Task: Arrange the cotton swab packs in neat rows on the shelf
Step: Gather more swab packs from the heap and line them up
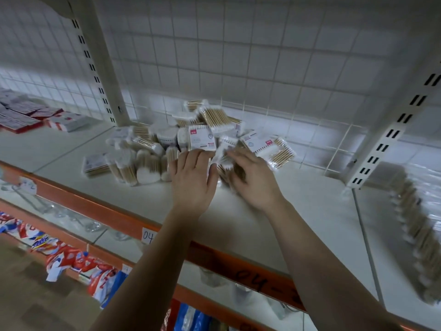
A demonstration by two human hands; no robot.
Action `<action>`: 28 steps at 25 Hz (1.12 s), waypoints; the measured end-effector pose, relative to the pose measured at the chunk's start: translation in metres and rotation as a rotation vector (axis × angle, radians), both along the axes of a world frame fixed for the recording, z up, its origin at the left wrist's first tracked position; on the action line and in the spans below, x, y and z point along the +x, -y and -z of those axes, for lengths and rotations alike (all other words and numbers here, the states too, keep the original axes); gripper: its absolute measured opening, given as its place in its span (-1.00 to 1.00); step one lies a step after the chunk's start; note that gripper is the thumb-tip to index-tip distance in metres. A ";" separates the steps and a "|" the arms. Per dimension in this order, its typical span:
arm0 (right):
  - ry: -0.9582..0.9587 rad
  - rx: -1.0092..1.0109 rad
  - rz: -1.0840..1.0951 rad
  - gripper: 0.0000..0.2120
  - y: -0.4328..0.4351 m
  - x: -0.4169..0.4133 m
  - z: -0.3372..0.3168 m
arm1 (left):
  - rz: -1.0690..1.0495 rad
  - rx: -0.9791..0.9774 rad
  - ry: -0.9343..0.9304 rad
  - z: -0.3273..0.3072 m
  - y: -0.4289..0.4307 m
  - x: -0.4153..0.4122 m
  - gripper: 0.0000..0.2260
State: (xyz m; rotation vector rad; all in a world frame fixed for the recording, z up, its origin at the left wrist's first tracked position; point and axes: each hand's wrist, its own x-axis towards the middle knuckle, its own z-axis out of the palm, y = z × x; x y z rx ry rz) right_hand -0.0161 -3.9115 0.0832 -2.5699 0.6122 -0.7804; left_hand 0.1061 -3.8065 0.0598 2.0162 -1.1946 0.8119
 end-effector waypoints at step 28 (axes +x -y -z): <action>0.290 0.093 0.318 -0.88 0.015 -0.029 -0.001 | 0.223 0.092 -0.077 0.009 0.015 0.003 -0.74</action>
